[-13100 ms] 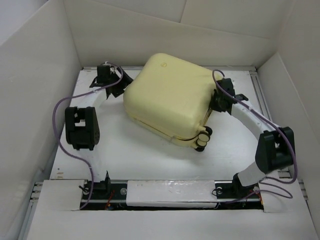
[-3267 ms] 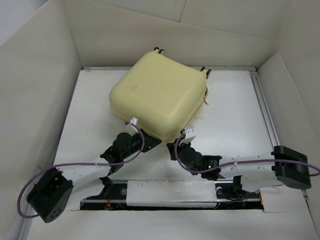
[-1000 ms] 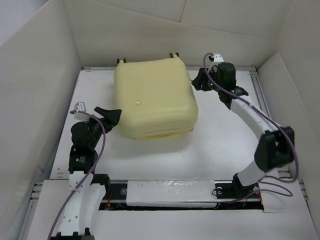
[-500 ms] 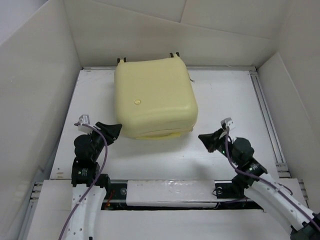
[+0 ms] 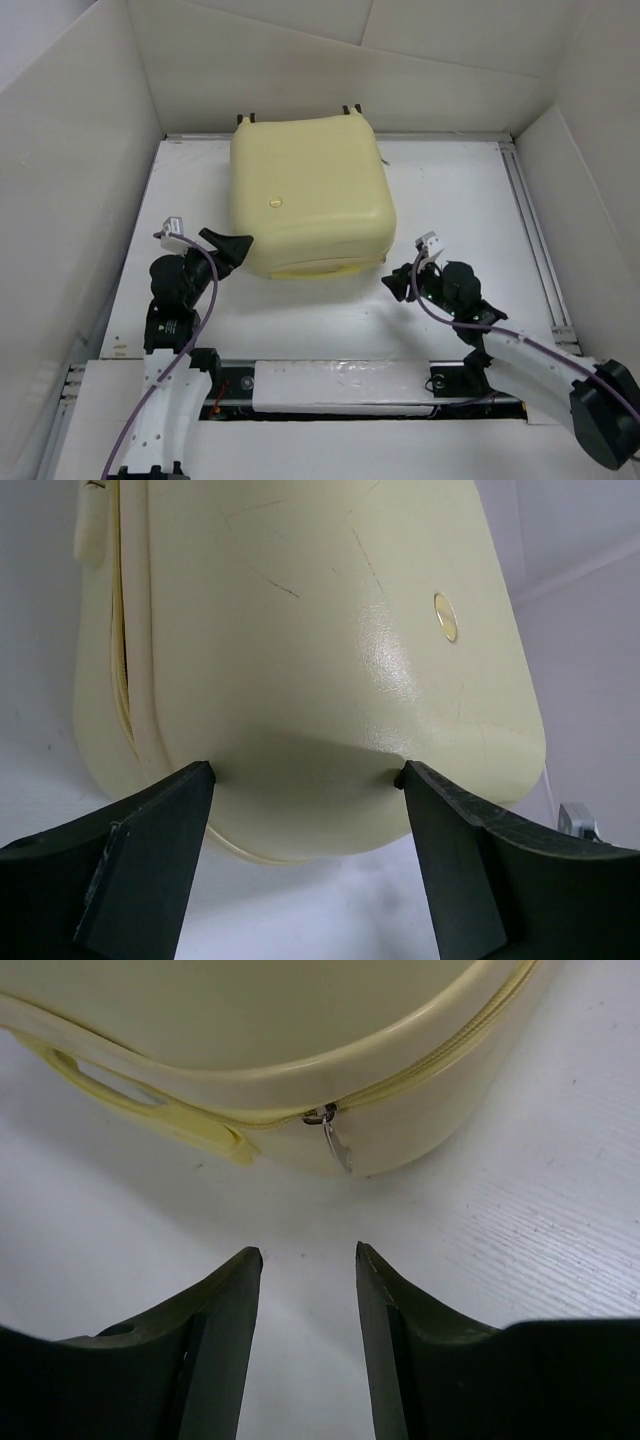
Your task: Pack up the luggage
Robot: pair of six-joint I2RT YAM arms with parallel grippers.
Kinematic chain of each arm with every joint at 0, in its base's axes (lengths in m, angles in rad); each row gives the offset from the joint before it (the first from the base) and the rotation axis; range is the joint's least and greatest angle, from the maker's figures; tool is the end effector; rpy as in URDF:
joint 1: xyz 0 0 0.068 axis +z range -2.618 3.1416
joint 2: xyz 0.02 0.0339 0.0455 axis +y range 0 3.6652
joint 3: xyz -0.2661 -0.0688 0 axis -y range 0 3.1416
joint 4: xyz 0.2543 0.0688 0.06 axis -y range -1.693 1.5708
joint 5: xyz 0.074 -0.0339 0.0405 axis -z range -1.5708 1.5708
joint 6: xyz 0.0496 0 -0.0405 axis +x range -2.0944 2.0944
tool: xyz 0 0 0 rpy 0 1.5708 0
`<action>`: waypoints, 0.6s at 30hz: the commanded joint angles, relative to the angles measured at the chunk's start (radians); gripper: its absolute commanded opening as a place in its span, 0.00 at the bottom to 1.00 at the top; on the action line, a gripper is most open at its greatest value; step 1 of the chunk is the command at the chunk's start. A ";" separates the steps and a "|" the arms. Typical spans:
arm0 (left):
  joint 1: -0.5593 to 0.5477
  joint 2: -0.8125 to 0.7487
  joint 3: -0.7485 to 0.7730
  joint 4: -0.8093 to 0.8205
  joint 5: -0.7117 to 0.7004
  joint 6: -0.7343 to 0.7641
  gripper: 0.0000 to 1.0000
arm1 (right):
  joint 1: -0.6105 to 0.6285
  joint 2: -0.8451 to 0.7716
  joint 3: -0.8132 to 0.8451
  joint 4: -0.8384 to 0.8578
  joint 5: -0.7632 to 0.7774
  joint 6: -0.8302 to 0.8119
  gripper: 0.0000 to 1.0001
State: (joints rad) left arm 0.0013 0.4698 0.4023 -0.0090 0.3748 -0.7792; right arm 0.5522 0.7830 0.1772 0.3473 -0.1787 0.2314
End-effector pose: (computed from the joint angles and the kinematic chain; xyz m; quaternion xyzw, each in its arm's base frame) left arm 0.1603 -0.0179 0.2675 -0.1571 0.7148 -0.3797 0.5660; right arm 0.1600 0.1089 0.1743 -0.1798 0.7704 0.2974 0.5346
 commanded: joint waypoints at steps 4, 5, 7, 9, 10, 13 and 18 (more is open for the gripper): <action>-0.004 0.064 0.038 0.066 0.052 0.034 0.74 | -0.024 0.186 0.102 0.260 -0.058 -0.098 0.48; -0.004 0.064 0.038 0.066 0.052 0.044 0.76 | -0.035 0.200 0.102 0.272 -0.058 -0.098 0.48; -0.004 0.078 0.038 0.066 0.038 0.057 0.80 | -0.035 0.231 0.113 0.304 -0.058 -0.109 0.48; -0.004 0.078 0.047 0.066 0.009 0.067 0.81 | -0.035 0.240 0.123 0.314 -0.025 -0.119 0.48; -0.004 0.078 0.056 0.057 -0.002 0.067 0.81 | -0.035 0.268 0.123 0.329 -0.012 -0.119 0.48; -0.004 0.087 0.066 0.057 -0.039 0.090 0.83 | -0.055 0.312 0.137 0.347 -0.024 -0.138 0.46; -0.004 0.127 0.066 0.093 -0.027 0.078 0.85 | -0.055 0.349 0.137 0.426 -0.067 -0.133 0.35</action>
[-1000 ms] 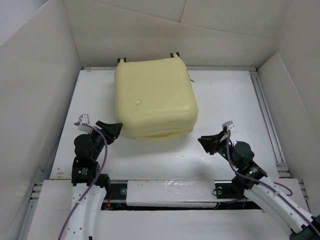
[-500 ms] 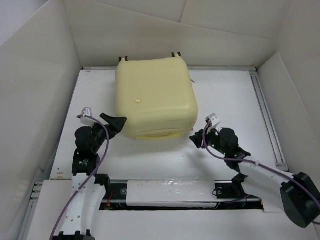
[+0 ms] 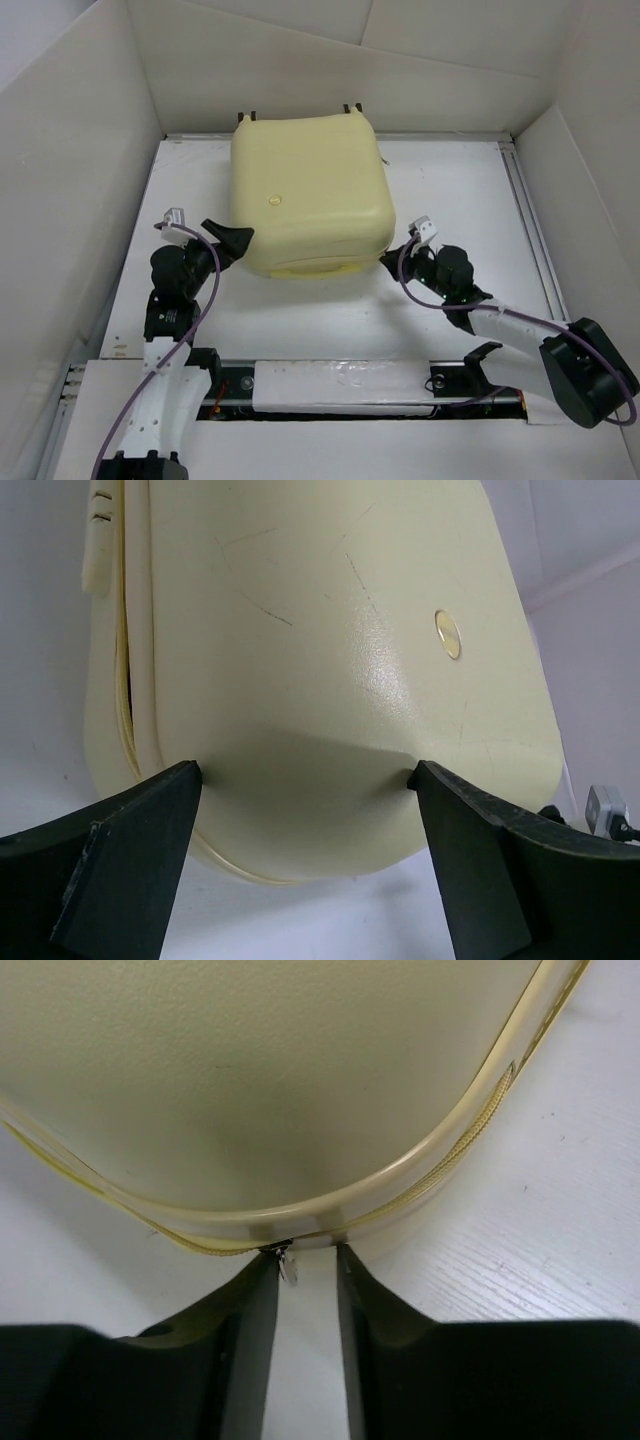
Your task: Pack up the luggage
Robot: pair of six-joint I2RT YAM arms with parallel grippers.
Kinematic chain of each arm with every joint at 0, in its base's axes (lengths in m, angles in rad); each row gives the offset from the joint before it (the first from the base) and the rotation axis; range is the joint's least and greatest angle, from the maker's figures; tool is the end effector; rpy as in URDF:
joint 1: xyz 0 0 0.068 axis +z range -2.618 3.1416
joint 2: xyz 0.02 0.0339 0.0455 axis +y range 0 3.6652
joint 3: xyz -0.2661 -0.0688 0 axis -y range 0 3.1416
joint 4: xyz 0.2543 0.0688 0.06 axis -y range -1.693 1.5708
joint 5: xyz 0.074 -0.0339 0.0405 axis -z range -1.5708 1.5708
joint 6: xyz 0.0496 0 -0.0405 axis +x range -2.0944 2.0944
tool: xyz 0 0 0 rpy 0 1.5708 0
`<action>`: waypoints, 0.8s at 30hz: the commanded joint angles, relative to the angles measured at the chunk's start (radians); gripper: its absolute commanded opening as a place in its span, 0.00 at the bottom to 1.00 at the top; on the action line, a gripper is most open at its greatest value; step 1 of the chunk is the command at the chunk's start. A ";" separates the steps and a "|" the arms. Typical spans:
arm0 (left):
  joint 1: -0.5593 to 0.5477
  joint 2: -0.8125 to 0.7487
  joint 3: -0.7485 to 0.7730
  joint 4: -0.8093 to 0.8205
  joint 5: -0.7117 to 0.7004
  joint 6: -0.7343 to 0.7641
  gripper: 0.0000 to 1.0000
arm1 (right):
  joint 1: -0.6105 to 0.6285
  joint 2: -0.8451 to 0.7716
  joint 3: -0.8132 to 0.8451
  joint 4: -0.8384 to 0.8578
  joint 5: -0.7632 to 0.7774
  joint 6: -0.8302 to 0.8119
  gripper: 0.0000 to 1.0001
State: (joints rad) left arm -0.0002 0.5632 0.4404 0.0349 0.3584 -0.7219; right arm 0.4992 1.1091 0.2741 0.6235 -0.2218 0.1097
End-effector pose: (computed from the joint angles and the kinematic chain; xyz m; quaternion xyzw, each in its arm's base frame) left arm 0.1747 -0.0174 0.2734 -0.1436 0.7214 -0.3577 0.5753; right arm 0.2022 0.1227 0.1778 -0.2178 0.7449 0.2694 0.5701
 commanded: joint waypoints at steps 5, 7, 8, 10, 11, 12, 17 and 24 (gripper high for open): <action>-0.003 0.066 -0.022 0.167 0.057 -0.004 0.61 | 0.028 0.023 -0.015 0.231 -0.018 0.060 0.09; -0.003 0.076 -0.041 0.195 0.080 -0.016 0.52 | 0.053 -0.005 -0.024 0.255 0.015 0.100 0.01; -0.003 0.076 -0.042 0.223 0.080 -0.028 0.47 | 0.079 -0.018 -0.035 0.255 0.028 0.111 0.00; -0.003 0.101 -0.054 0.250 0.103 -0.039 0.36 | 0.107 -0.031 -0.035 0.255 0.062 0.128 0.00; -0.003 0.101 -0.054 0.279 0.122 -0.050 0.34 | 0.143 -0.043 -0.035 0.255 0.079 0.137 0.00; -0.003 0.116 -0.054 0.280 0.122 -0.050 0.31 | 0.168 -0.043 -0.035 0.246 0.125 0.149 0.00; -0.003 0.139 -0.075 0.328 0.159 -0.071 0.13 | 0.352 -0.074 -0.001 0.139 0.344 0.202 0.00; -0.003 0.170 -0.127 0.385 0.211 -0.091 0.04 | 0.651 -0.046 0.079 -0.068 0.818 0.344 0.00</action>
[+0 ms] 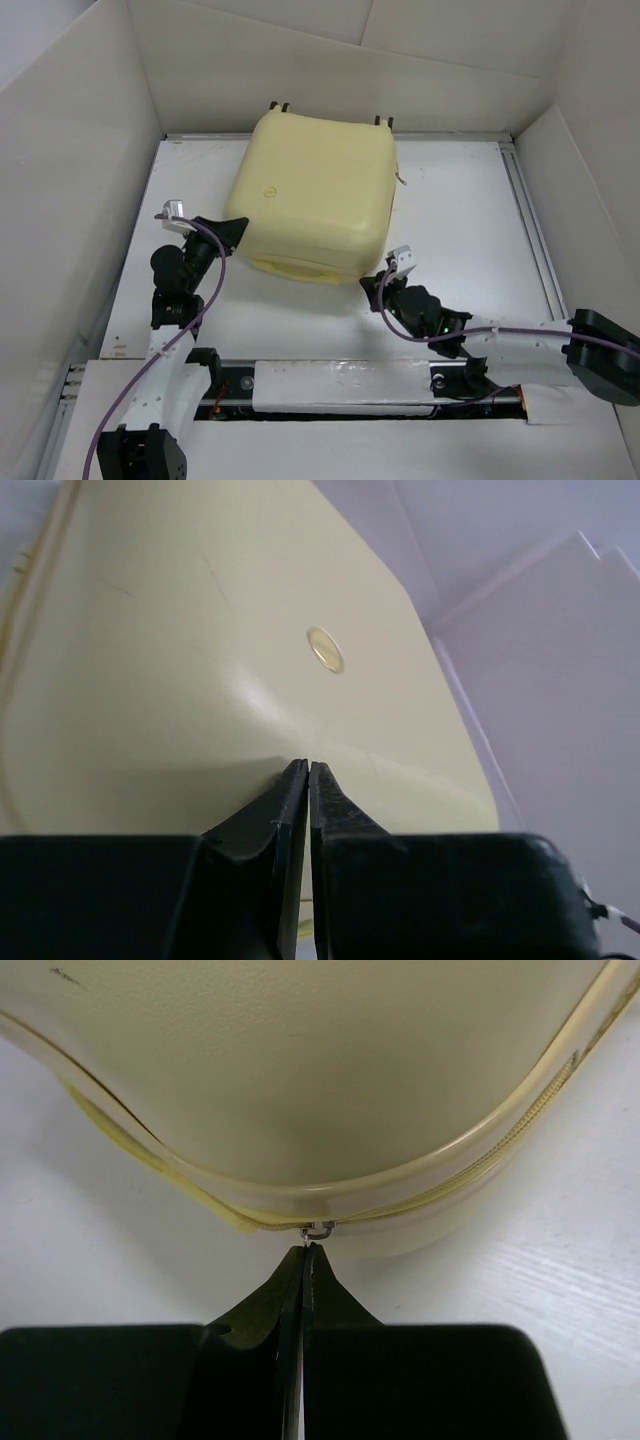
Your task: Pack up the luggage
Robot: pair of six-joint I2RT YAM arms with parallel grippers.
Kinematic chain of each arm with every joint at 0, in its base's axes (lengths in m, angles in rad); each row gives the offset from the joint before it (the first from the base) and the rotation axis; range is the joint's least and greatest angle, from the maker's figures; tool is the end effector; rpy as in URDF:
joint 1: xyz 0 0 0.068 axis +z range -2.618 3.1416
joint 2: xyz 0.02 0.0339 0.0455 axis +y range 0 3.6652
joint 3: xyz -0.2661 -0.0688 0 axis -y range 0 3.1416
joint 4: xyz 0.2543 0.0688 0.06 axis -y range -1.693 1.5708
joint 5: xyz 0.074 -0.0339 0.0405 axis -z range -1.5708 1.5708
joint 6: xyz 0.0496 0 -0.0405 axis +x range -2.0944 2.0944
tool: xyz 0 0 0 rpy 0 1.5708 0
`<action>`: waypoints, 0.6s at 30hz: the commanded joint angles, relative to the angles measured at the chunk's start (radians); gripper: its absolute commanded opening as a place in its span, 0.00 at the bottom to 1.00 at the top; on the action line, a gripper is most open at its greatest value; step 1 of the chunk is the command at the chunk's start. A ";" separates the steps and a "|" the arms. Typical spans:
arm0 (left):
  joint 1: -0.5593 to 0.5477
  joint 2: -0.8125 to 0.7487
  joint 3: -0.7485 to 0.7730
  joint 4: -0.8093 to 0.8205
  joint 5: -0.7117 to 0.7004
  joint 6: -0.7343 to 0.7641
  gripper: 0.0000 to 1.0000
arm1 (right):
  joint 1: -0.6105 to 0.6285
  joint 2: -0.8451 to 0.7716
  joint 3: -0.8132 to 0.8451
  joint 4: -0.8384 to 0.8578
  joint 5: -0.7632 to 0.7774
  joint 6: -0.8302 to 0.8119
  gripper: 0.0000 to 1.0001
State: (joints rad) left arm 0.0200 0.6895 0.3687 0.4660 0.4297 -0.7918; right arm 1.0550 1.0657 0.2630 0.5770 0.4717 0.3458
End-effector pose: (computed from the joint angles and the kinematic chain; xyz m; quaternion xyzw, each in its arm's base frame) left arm 0.1931 -0.0168 0.2768 -0.1041 0.6507 -0.4074 0.6323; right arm 0.1312 0.1857 0.1787 -0.1276 0.7638 0.2507 0.5809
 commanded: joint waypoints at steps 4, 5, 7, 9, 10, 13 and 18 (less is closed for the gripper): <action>-0.023 0.044 -0.056 -0.056 0.129 -0.011 0.00 | 0.096 -0.004 0.111 -0.068 0.179 0.108 0.00; -0.023 0.026 -0.044 -0.096 0.113 0.000 0.00 | 0.079 -0.015 0.120 -0.080 0.179 0.108 0.00; -0.023 -0.013 -0.031 -0.137 0.080 0.023 0.02 | 0.031 -0.059 0.120 -0.104 0.110 0.108 0.00; -0.023 -0.022 -0.019 -0.164 0.069 0.023 0.05 | -0.073 -0.099 0.120 -0.105 0.000 0.096 0.00; -0.023 -0.034 -0.019 -0.180 0.069 0.035 0.07 | -0.116 -0.140 0.120 -0.127 -0.042 0.087 0.00; -0.023 -0.088 0.022 -0.263 0.021 0.058 0.36 | -0.280 -0.220 0.151 -0.193 -0.200 0.065 0.00; -0.023 -0.177 0.049 -0.394 -0.173 0.071 0.70 | -0.460 -0.242 0.234 -0.305 -0.353 -0.004 0.00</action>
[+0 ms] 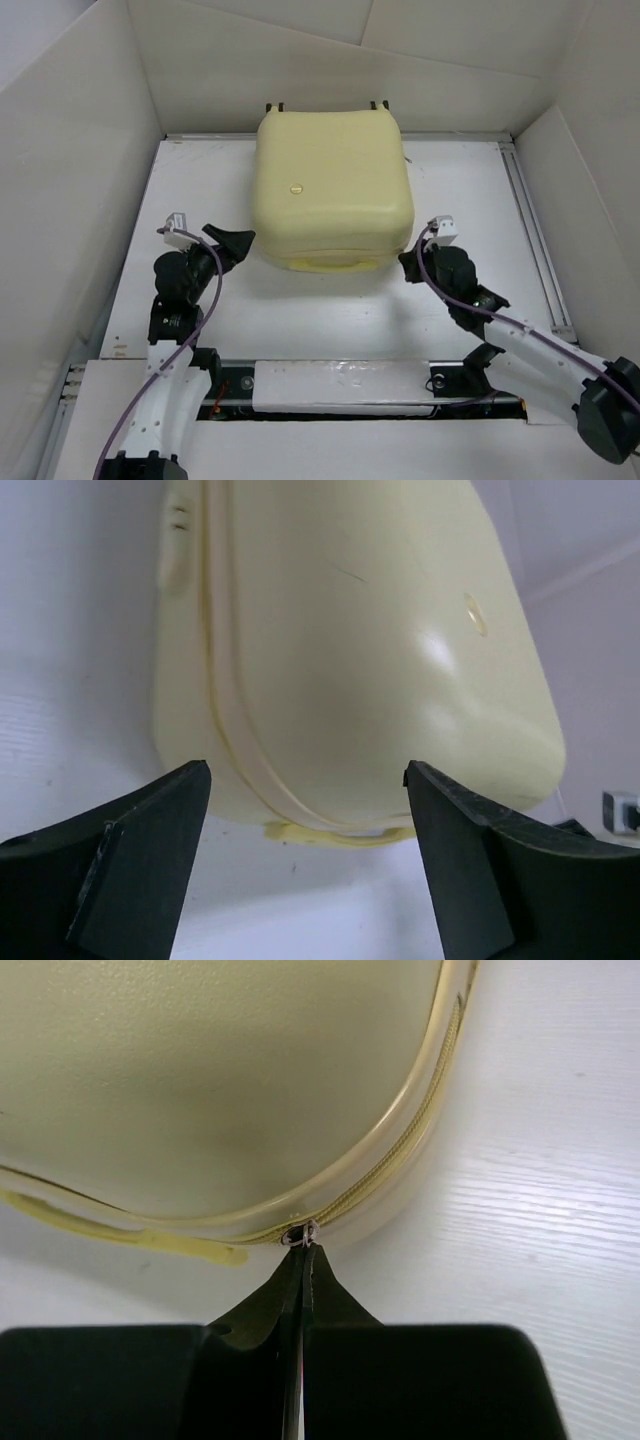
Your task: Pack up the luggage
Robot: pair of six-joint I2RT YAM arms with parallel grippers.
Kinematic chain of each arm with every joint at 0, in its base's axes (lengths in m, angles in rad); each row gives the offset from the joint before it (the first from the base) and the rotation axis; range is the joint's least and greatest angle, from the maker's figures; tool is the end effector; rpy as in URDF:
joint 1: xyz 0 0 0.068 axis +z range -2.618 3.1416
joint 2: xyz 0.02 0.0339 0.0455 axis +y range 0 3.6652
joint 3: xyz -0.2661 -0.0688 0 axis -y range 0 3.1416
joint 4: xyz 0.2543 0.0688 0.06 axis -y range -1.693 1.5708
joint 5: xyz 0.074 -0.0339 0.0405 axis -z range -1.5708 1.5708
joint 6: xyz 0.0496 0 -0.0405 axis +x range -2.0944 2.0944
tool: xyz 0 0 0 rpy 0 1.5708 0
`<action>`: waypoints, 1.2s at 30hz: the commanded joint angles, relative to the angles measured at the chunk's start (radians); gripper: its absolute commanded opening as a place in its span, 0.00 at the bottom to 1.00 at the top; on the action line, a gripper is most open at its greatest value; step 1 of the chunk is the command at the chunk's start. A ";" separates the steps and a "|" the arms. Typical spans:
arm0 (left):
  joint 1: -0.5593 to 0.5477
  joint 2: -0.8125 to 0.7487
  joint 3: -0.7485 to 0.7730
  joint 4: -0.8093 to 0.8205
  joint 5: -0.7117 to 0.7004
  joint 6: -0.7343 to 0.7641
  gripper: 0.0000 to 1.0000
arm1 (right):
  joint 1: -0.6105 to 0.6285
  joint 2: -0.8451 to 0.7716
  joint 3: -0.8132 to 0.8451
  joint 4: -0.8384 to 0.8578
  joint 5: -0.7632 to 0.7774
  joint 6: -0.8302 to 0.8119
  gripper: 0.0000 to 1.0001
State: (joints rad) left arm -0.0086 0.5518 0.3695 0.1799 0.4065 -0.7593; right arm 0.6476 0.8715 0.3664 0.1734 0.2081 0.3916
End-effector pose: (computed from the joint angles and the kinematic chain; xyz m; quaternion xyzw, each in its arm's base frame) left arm 0.1737 -0.0211 0.2656 -0.1216 0.6974 -0.3916 0.5878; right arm 0.1786 0.1222 0.2067 -0.0435 0.8108 0.2134 0.5433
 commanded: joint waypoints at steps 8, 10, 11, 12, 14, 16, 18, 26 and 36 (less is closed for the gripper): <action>0.006 0.175 0.025 0.137 0.030 0.017 0.98 | -0.346 -0.002 0.227 -0.009 -0.318 -0.142 0.00; 0.006 0.198 -0.001 0.225 0.078 -0.018 1.00 | -0.359 -0.002 0.227 -0.020 -0.374 -0.142 0.00; 0.006 0.198 -0.010 0.286 0.113 -0.029 1.00 | -0.359 -0.002 0.206 -0.020 -0.386 -0.123 0.00; 0.006 0.207 -0.021 0.300 0.114 -0.038 1.00 | -0.341 -0.002 0.159 -0.009 -0.386 -0.109 0.00; 0.006 0.237 -0.032 0.322 0.123 -0.038 0.83 | -0.301 -0.028 0.108 0.046 -0.386 -0.062 0.00; 0.006 0.276 -0.050 0.390 0.138 -0.060 0.71 | -0.226 -0.048 0.036 0.084 -0.386 -0.018 0.00; 0.006 0.315 -0.075 0.478 0.159 -0.100 0.44 | -0.157 -0.084 0.000 0.158 -0.398 0.051 0.00; -0.278 0.482 -0.021 0.533 -0.084 -0.066 0.32 | -0.166 -0.123 0.095 0.072 -0.351 0.046 0.00; -0.534 0.602 -0.041 0.737 -0.234 -0.166 0.27 | 0.109 0.052 0.039 0.271 -0.215 0.141 0.00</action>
State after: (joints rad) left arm -0.3748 1.1286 0.3141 0.7727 -0.0441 -0.8532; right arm 0.5362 0.8753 0.3836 0.1051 0.1936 0.4278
